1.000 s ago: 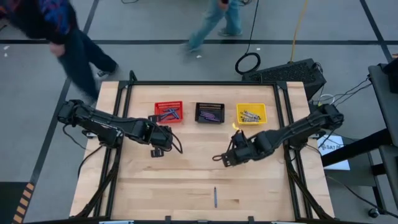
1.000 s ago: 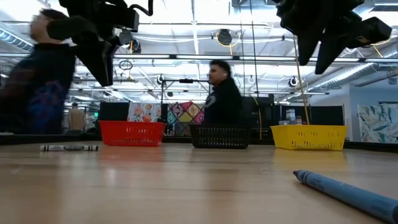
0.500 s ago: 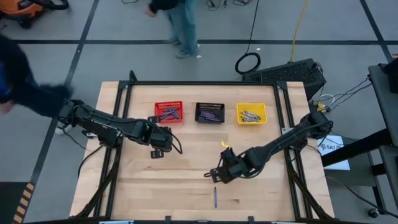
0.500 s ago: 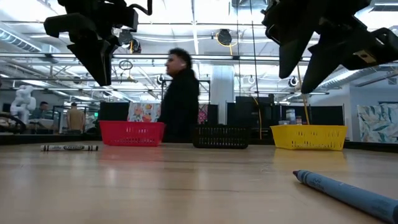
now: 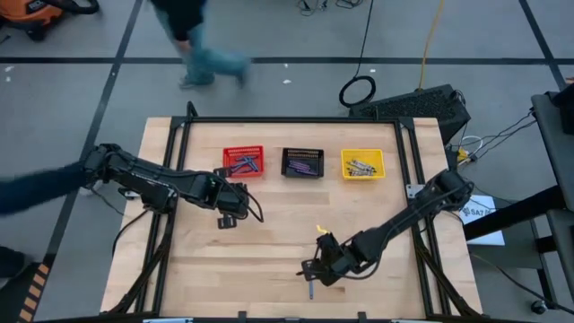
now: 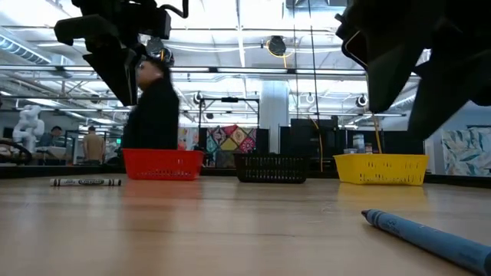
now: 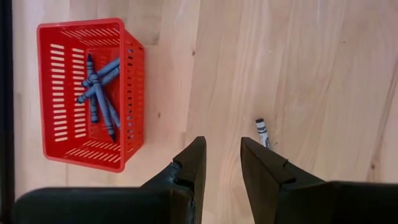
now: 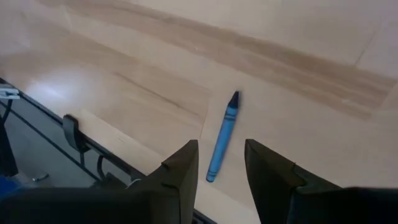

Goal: Sort crayons
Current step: Put the blue crayon into the red bin

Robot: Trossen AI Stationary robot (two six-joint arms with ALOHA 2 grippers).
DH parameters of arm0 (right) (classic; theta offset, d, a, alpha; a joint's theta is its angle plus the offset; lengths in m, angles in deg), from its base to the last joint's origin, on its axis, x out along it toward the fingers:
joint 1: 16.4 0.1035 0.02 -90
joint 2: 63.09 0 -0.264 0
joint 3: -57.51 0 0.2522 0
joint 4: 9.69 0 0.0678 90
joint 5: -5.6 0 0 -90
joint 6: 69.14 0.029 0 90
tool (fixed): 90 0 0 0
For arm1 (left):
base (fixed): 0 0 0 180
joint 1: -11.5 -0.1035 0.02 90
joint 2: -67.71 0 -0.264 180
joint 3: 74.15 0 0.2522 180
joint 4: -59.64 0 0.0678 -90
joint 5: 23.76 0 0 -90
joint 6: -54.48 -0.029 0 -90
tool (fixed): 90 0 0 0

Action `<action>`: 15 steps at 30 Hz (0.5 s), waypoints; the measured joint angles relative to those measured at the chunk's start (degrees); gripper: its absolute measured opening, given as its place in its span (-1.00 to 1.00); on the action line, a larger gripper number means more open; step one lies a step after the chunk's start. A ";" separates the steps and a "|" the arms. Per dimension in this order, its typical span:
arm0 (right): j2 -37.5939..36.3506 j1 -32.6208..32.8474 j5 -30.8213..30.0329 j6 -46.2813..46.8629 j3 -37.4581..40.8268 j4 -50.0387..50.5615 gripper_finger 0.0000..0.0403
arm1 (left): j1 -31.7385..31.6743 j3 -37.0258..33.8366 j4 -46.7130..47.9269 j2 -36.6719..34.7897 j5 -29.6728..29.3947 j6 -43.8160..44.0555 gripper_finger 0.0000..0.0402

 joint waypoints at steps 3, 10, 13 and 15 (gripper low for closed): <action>0.65 0.68 0.00 0.57 0.00 -1.08 -0.42 | 0.00 0.00 -0.46 0.00 0.00 0.13 -0.54; 2.35 0.75 -0.23 1.02 0.00 -4.24 -0.42 | 0.00 0.00 -0.82 0.00 0.00 1.28 -0.54; 3.75 0.75 -0.17 1.02 0.00 -5.78 -0.42 | 0.00 0.00 -0.85 0.00 0.00 1.25 -0.54; 4.79 0.79 0.00 1.04 -0.02 -6.77 -0.42 | 0.00 0.00 -0.88 0.02 0.00 1.25 -0.54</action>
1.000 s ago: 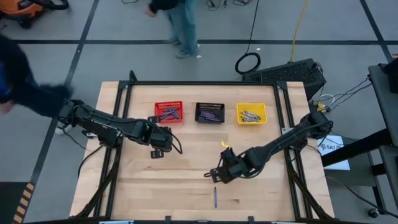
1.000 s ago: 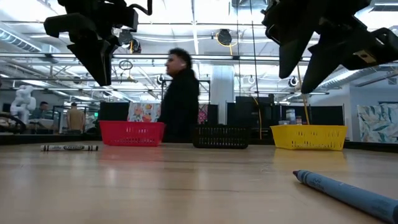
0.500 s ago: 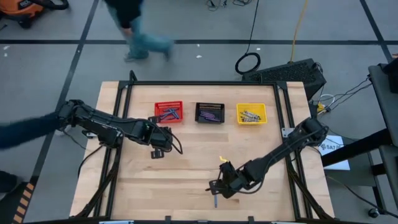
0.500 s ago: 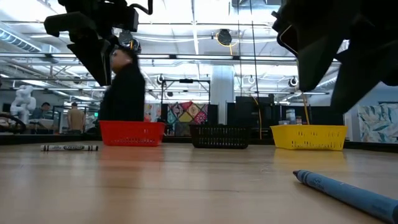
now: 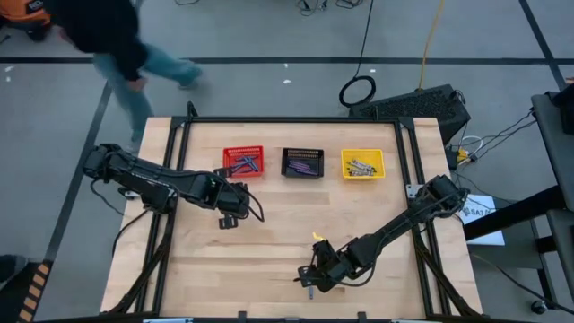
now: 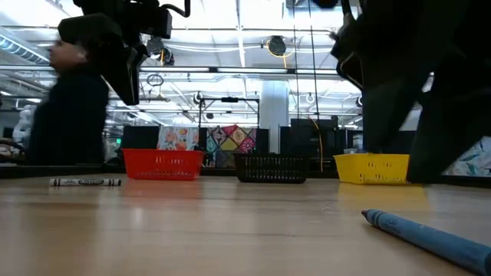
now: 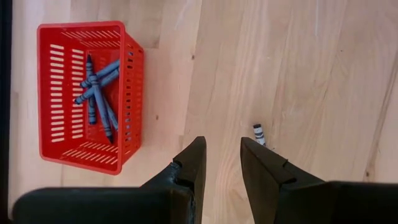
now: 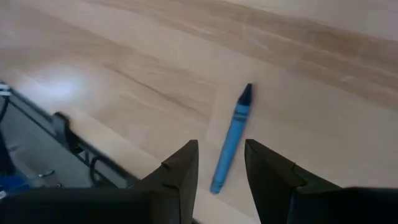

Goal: Sort crayons
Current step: Put the blue crayon into the red bin

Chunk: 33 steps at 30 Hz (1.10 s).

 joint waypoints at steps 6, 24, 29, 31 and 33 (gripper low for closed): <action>0.82 0.00 -0.19 0.00 0.00 0.08 -0.42 | 0.00 0.00 -0.04 0.00 0.00 0.00 -0.54; 0.80 -0.11 -3.12 -3.04 -0.04 -5.93 -0.42 | 0.00 0.00 -0.21 0.00 -0.02 -0.04 -0.54; 1.00 -0.09 -3.00 -4.21 -0.04 -5.67 -0.43 | 0.00 0.00 -0.21 0.00 -0.02 -0.07 -0.54; 1.55 -0.09 -2.55 -4.22 -0.04 -5.87 -0.44 | 0.00 0.00 -0.23 0.00 -0.02 -0.07 -0.54; 2.85 -0.09 -1.08 -4.12 -0.04 -6.28 -0.46 | 0.00 0.00 -0.25 0.00 -0.04 -0.07 -0.54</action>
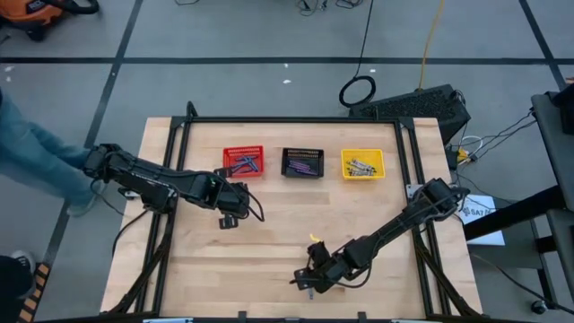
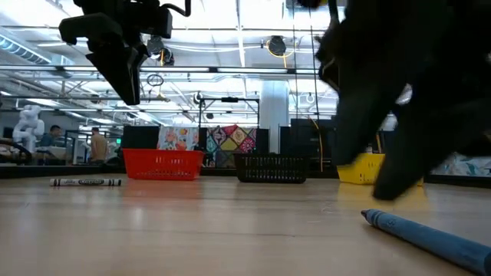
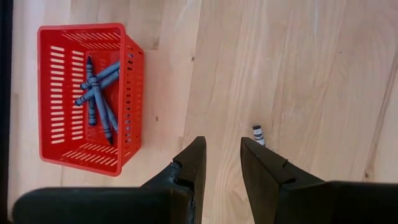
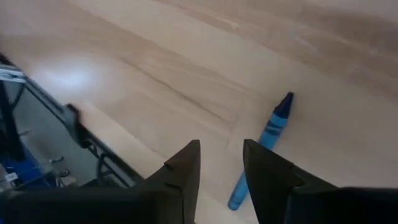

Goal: Sort crayons
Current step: Put the blue crayon into the red bin

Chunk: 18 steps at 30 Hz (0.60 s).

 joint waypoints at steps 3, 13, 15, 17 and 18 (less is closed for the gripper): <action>2.01 0.00 1.82 0.71 0.03 -1.88 -0.50 | 0.00 0.00 -0.07 0.00 -0.01 -0.01 -0.54; 3.04 0.02 4.68 -1.98 0.07 -5.16 -0.52 | 0.00 0.00 -0.11 0.00 -0.01 -0.02 -0.54; 3.02 0.02 6.73 -3.37 0.05 -6.43 -0.51 | 0.00 0.00 -0.13 0.00 -0.01 -0.02 -0.54; 2.97 0.02 9.65 -5.51 -0.76 -5.75 -0.51 | 0.00 0.00 -0.13 0.00 -0.01 -0.02 -0.54; 2.93 0.02 11.77 -6.51 -1.38 -5.31 -0.51 | 0.00 0.00 -0.13 0.00 -0.01 -0.02 -0.54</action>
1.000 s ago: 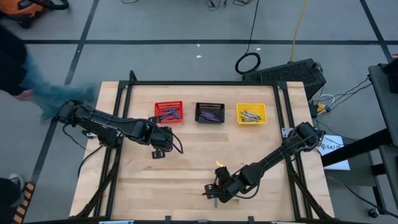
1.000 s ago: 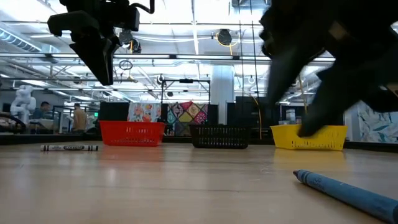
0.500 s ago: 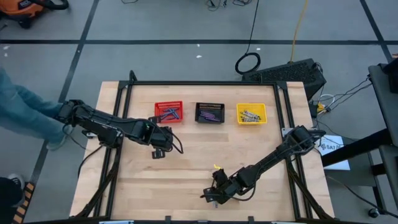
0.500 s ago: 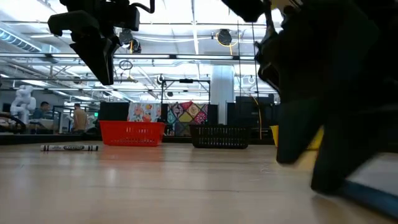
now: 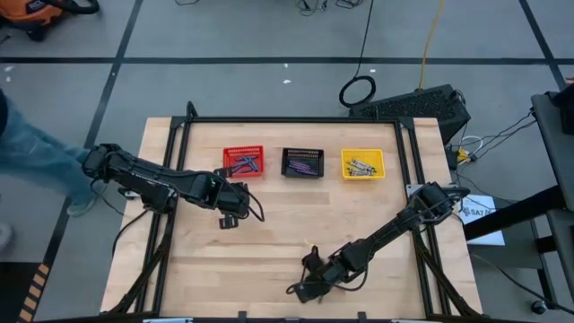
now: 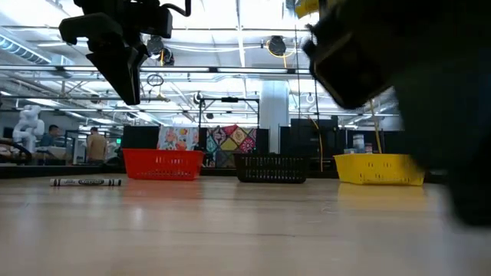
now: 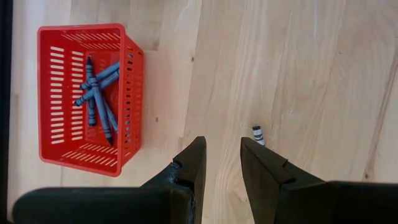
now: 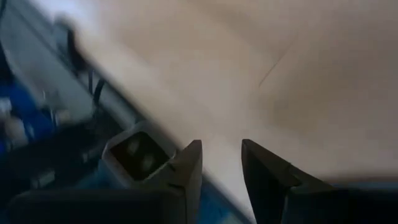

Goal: Sort crayons
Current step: Put the blue crayon into the red bin

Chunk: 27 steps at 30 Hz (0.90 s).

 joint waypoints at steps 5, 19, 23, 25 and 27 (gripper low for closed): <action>-0.18 0.36 7.33 -3.73 -5.10 7.10 -0.51 | 0.00 0.00 0.02 0.00 0.00 0.02 -0.54; 0.26 9.46 -5.28 18.29 -12.78 37.86 -0.51 | 0.00 0.00 -0.16 0.00 -0.02 -0.03 -0.54; 0.36 10.51 -9.62 24.47 -12.78 38.17 -0.51 | 0.00 0.00 -0.43 0.00 -0.02 -1.32 -0.54; 1.00 10.51 -9.35 24.80 -12.78 37.98 -0.51 | -0.02 0.00 -0.66 0.00 -0.02 -1.40 -0.54; 1.85 10.63 -9.23 25.26 -12.78 38.02 -0.51 | 0.00 0.00 -0.97 0.00 -0.02 -1.40 -0.54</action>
